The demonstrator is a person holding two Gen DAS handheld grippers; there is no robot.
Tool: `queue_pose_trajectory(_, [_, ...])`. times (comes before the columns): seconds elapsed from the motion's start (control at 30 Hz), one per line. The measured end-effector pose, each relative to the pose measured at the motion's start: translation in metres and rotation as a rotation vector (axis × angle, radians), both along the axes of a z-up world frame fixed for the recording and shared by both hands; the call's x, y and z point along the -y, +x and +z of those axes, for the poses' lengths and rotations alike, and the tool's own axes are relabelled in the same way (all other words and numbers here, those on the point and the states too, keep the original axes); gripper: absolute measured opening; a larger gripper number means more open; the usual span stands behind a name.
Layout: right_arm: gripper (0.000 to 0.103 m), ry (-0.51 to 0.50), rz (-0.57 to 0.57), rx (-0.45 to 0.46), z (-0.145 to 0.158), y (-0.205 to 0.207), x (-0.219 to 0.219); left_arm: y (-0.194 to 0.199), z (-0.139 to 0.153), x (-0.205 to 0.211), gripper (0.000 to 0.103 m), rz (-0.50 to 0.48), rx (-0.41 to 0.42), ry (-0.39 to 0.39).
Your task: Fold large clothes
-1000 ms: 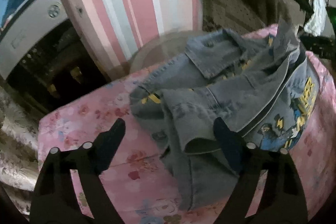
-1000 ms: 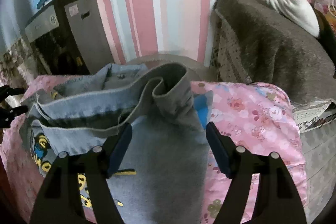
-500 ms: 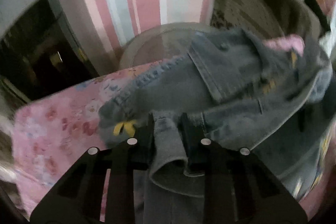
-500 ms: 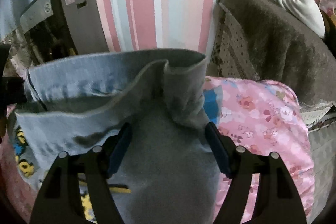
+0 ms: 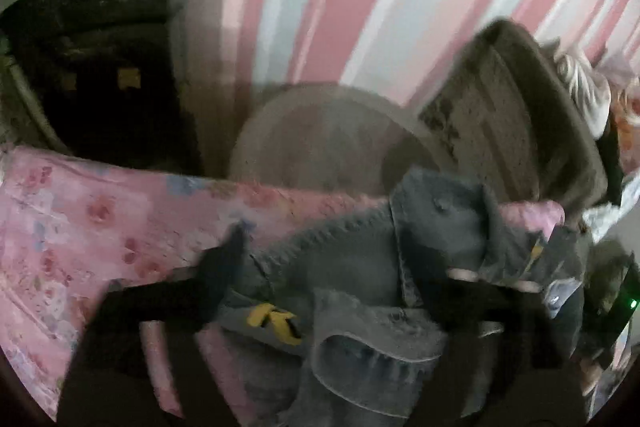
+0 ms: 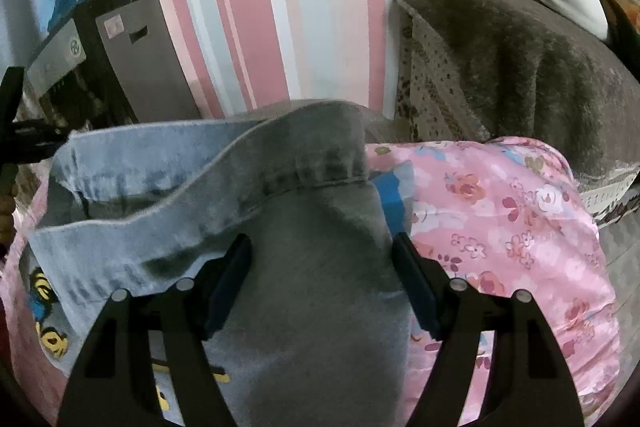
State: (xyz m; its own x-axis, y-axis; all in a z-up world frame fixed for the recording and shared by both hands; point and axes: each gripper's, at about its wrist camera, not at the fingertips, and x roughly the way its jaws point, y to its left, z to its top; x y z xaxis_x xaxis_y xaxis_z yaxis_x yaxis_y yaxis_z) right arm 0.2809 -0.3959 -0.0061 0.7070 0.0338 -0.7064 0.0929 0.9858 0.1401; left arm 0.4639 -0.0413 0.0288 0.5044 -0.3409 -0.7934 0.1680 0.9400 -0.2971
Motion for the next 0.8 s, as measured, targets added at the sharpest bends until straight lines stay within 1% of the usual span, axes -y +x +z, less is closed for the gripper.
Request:
queue_pose_trajectory(0.03, [0.073,0.008,-0.007,0.012,0.002,-0.001,0.002,0.000,0.005,-0.006,0.088,0.017,0.004,-0.016])
queue_pose_trajectory(0.1, [0.073,0.022,-0.004,0.009,0.004,-0.002,0.006,-0.003,0.009,-0.014,0.091,0.027,0.007,-0.006])
queue_pose_trajectory(0.2, [0.073,0.027,0.010,0.012,0.009,-0.006,0.012,-0.022,0.015,-0.032,0.098,0.035,0.056,0.060])
queue_pose_trajectory(0.3, [0.073,0.035,0.028,-0.003,0.010,-0.009,0.019,-0.047,0.015,-0.051,0.100,0.014,0.095,0.116])
queue_pose_trajectory(0.37, [0.073,0.029,0.031,-0.023,0.007,-0.010,0.023,-0.059,0.009,-0.058,0.100,-0.009,0.087,0.145])
queue_pose_trajectory(0.4, [0.073,0.031,0.024,-0.027,0.006,-0.010,0.025,-0.067,0.004,-0.058,0.100,-0.037,0.070,0.160])
queue_pose_trajectory(0.47, [0.073,0.051,-0.004,-0.029,0.001,-0.008,0.030,-0.076,-0.004,-0.053,0.100,-0.066,0.051,0.177])
queue_pose_trajectory(0.53, [0.073,0.071,0.002,-0.029,-0.001,-0.007,0.030,-0.084,-0.016,-0.039,0.100,-0.101,0.033,0.207])
queue_pose_trajectory(0.63, [0.071,0.051,0.022,-0.040,-0.007,-0.004,0.025,-0.094,-0.029,-0.010,0.100,-0.161,0.051,0.259])
queue_pose_trajectory(0.67, [0.066,0.053,0.028,-0.037,-0.009,-0.004,0.024,-0.096,-0.032,-0.003,0.099,-0.167,0.062,0.270])
queue_pose_trajectory(0.7, [0.056,0.060,0.037,-0.031,-0.010,-0.003,0.023,-0.096,-0.036,0.005,0.092,-0.171,0.074,0.284])
queue_pose_trajectory(0.73, [0.050,0.057,0.047,-0.022,-0.011,-0.003,0.021,-0.097,-0.041,0.009,0.085,-0.173,0.075,0.285])
queue_pose_trajectory(0.77, [0.041,0.033,0.051,-0.013,-0.011,-0.003,0.018,-0.097,-0.045,0.011,0.063,-0.179,0.068,0.278])
queue_pose_trajectory(0.8, [0.030,0.004,0.059,-0.002,-0.009,-0.003,0.014,-0.099,-0.050,0.014,0.044,-0.199,0.062,0.257])
